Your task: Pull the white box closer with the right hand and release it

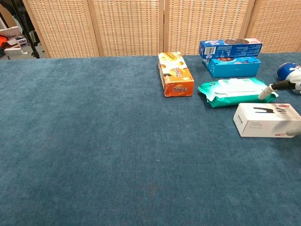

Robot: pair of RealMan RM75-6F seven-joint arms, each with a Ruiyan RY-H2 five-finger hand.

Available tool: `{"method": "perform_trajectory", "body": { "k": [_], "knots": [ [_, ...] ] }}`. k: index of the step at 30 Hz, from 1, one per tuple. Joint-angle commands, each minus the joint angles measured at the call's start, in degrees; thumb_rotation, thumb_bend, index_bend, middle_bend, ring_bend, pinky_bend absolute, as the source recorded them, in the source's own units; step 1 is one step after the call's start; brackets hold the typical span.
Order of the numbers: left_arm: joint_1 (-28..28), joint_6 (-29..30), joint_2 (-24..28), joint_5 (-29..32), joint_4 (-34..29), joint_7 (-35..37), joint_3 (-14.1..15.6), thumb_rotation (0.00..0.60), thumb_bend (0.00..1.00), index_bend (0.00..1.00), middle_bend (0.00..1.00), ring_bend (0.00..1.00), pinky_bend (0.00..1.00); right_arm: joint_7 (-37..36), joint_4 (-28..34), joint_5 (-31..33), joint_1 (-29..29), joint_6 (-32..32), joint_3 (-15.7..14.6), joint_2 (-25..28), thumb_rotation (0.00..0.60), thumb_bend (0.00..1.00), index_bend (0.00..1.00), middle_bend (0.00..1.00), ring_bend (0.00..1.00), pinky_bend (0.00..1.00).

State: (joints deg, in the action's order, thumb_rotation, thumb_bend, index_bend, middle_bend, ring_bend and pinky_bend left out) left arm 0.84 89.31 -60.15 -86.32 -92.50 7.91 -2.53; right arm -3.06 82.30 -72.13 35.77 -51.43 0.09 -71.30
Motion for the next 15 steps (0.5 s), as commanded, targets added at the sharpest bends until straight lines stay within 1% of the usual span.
{"method": "perform_trajectory", "body": {
  "k": [1,3,5,8,9,11,13,15],
  "knots": [
    [0.06,-0.19,0.00,0.15,0.03,0.05,-0.03,0.600,0.00,0.00,0.00,0.00,0.00,0.56,-7.08,-1.00,-1.53,-3.44,1.23,-5.77,0.600,0.07,0.32,0.36,0.25,0.11],
    [0.18,-0.48,-0.05,0.29,0.08,-0.04,-0.05,0.600,0.00,0.00,0.00,0.00,0.00,1.14,-9.87,-0.85,-2.16,-5.17,1.91,-7.95,0.600,0.17,0.39,0.44,0.32,0.13],
    [0.25,-0.60,-0.12,0.41,0.06,-0.20,-0.10,0.600,0.00,0.00,0.00,0.00,0.00,0.28,-11.99,-1.66,-2.74,-6.82,2.31,-9.65,0.600,0.33,0.47,0.50,0.38,0.15],
    [0.35,-0.81,-0.23,0.45,-0.07,-0.65,-0.07,0.600,0.00,0.00,0.00,0.00,0.00,-1.27,-13.74,-3.26,-3.19,-7.95,2.53,-10.28,0.600,0.47,0.50,0.53,0.39,0.16],
    [0.35,-0.79,-0.25,0.44,-0.12,-0.76,-0.06,0.600,0.00,0.00,0.00,0.00,0.00,-1.66,-13.65,-3.55,-3.24,-7.92,2.58,-10.08,0.600,0.49,0.51,0.53,0.39,0.16],
    [0.31,-0.70,-0.28,0.44,-0.17,-0.90,-0.06,0.600,0.00,0.00,0.00,0.00,0.00,-2.86,-12.41,-3.93,-3.35,-7.80,2.85,-9.10,0.600,0.55,0.51,0.53,0.39,0.16],
    [0.30,-0.69,-0.29,0.55,-0.20,-0.91,-0.10,0.600,0.00,0.00,0.00,0.00,0.00,-5.00,-8.90,-4.11,-3.34,-6.70,3.09,-6.59,0.600,0.59,0.51,0.53,0.39,0.16],
    [0.32,-0.75,-0.29,0.55,-0.20,-0.96,-0.08,0.600,0.00,0.00,0.00,0.00,0.00,-7.61,-4.04,-3.97,-2.84,-3.98,3.12,-2.84,0.600,0.62,0.51,0.53,0.39,0.16]
  ]
}}
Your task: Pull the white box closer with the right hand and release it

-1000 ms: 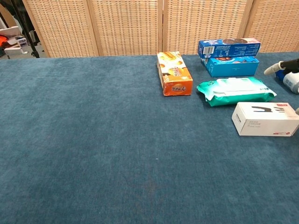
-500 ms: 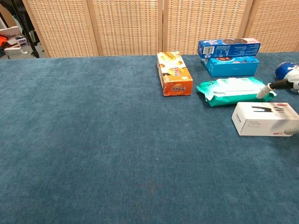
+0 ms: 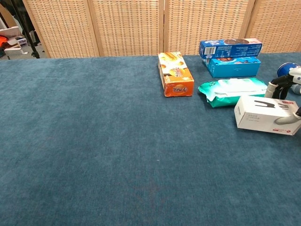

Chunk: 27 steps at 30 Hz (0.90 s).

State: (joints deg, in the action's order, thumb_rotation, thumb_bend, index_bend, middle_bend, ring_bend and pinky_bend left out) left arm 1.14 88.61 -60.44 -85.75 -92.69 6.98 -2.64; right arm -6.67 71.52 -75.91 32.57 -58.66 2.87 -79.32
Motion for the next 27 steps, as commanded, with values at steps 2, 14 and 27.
{"method": "perform_trajectory", "body": {
  "k": [2,14,27],
  "knots": [
    [0.06,-0.13,-0.01,-0.13,0.00,-0.12,0.09,0.600,0.00,0.00,0.00,0.00,0.00,-6.99,12.43,0.58,1.54,7.89,0.41,10.15,0.600,0.66,0.51,0.53,0.39,0.16],
    [-0.14,0.29,0.14,-0.33,-0.06,0.24,0.14,0.600,0.00,0.00,0.00,0.00,0.00,-20.69,24.20,7.22,14.01,43.02,2.80,27.52,0.600,0.89,0.54,0.55,0.39,0.16],
    [-0.08,0.10,0.14,-0.09,-0.02,0.23,0.07,0.600,0.00,0.00,0.00,0.00,0.00,-16.43,14.03,12.28,18.27,47.87,-1.91,20.42,0.600,0.50,0.31,0.10,0.01,0.01]
  ]
}}
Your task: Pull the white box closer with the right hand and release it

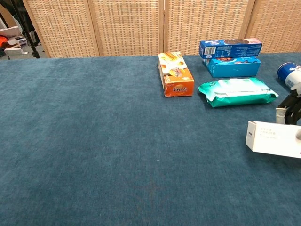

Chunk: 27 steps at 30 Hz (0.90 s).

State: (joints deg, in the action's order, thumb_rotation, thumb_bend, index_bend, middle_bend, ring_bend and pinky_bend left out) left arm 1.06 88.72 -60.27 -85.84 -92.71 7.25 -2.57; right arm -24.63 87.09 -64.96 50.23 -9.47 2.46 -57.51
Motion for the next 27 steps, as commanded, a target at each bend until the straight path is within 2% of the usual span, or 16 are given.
{"method": "perform_trajectory", "body": {
  "k": [1,2,4,5,7,12,18,21,23,25,27],
  "knots": [
    [0.00,0.00,-0.07,0.02,0.02,-0.11,0.00,0.600,0.00,0.00,0.00,0.00,0.00,2.36,-2.00,1.79,0.66,-2.32,-2.10,-1.79,0.600,0.38,0.18,0.02,0.00,0.00],
    [0.00,0.01,-0.09,0.01,0.01,-0.17,0.01,0.600,0.00,0.00,0.00,0.00,0.00,3.20,-2.37,2.37,0.62,-3.69,-2.59,-2.16,0.600,0.26,0.08,0.00,0.00,0.00],
    [-0.04,0.14,-0.17,0.16,-0.01,-0.41,-0.11,0.600,0.00,0.00,0.00,0.00,0.00,5.46,-2.82,4.06,0.14,-8.04,-3.46,-3.03,0.600,0.11,0.01,0.00,0.00,0.00],
    [-0.06,0.19,-0.21,0.21,-0.04,-0.48,-0.14,0.600,0.00,0.00,0.00,0.00,0.00,6.65,-2.84,4.88,-0.13,-10.13,-3.76,-3.34,0.600,0.07,0.00,0.00,0.00,0.00],
    [-0.12,0.33,-0.27,0.24,-0.08,-0.59,-0.17,0.600,0.00,0.00,0.00,0.00,0.00,9.30,-1.94,6.95,-0.95,-15.14,-3.94,-3.63,0.600,0.05,0.00,0.00,0.00,0.00],
    [-0.18,0.49,-0.32,0.09,-0.10,-0.68,-0.14,0.600,0.00,0.00,0.00,0.00,0.00,11.44,1.87,9.71,-1.83,-19.47,-2.98,-2.27,0.600,0.05,0.00,0.00,0.00,0.00],
    [-0.26,0.61,-0.16,0.01,-0.12,-0.23,-0.13,0.600,0.00,0.00,0.00,0.00,0.00,11.58,6.26,8.48,-3.53,-22.22,-1.47,0.11,0.600,0.05,0.00,0.00,0.00,0.00],
    [-0.30,0.72,-0.06,-0.04,-0.09,0.08,-0.16,0.600,0.00,0.00,0.00,0.00,0.00,10.83,9.44,5.35,-6.12,-26.48,-0.47,1.42,0.600,0.01,0.00,0.00,0.00,0.00],
    [-0.36,0.86,0.00,-0.11,-0.05,0.27,-0.17,0.600,0.00,0.00,0.00,0.00,0.00,10.78,11.06,1.78,-9.14,-32.38,-0.12,1.38,0.600,0.00,0.00,0.00,0.00,0.00],
    [-0.43,1.11,0.05,-0.26,-0.01,0.55,-0.20,0.600,0.00,0.00,0.00,0.00,0.00,12.20,10.91,-3.51,-14.05,-43.21,-0.21,-0.82,0.600,0.00,0.00,0.00,0.00,0.00],
    [-0.53,1.45,0.07,-0.46,0.12,0.86,-0.23,0.600,0.00,0.00,0.00,0.00,0.00,15.73,7.64,-8.74,-19.38,-55.61,-0.76,-5.49,0.600,0.00,0.00,0.00,0.00,0.00]
  ]
}}
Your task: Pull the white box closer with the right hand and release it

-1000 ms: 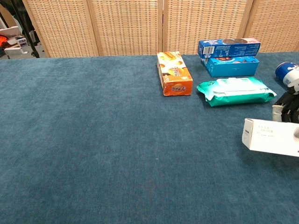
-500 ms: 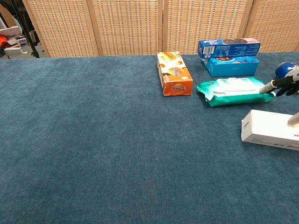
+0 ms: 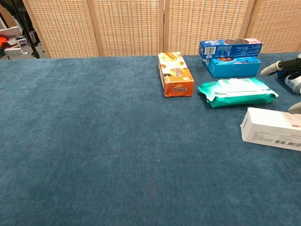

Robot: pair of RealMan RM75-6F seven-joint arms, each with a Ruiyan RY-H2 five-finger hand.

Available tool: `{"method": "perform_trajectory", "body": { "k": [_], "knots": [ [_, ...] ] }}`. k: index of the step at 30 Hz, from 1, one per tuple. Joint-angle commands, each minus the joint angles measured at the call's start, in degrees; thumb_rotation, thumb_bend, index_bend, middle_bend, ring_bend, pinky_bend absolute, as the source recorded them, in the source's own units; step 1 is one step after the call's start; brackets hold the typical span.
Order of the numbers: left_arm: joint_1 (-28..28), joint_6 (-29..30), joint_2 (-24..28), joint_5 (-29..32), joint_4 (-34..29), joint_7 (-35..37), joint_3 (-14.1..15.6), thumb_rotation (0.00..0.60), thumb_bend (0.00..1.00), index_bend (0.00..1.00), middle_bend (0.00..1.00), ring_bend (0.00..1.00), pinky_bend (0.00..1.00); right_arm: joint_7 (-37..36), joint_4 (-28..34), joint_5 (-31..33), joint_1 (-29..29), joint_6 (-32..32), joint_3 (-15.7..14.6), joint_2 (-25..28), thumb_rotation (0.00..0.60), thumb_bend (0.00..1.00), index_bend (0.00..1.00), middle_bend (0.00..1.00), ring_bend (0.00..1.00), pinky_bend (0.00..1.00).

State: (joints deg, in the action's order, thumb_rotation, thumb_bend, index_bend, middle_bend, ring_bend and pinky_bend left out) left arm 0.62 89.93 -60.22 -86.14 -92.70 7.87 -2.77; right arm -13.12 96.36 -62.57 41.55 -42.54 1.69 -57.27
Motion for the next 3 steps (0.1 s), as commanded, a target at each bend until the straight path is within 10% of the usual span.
{"method": "perform_trajectory", "body": {
  "k": [1,3],
  "knots": [
    [-0.15,0.39,0.03,-0.32,0.21,0.53,0.01,0.600,0.00,0.00,0.00,0.00,0.00,6.92,-4.27,-13.77,-14.48,-30.50,-0.72,-8.75,0.600,0.00,0.00,0.00,0.00,0.00],
    [-0.20,0.55,0.03,-0.52,0.40,0.82,0.06,0.600,0.00,0.00,0.00,0.00,0.00,8.58,-7.82,-16.50,-17.39,-36.49,-1.29,-12.56,0.600,0.00,0.00,0.00,0.00,0.00]
  ]
}}
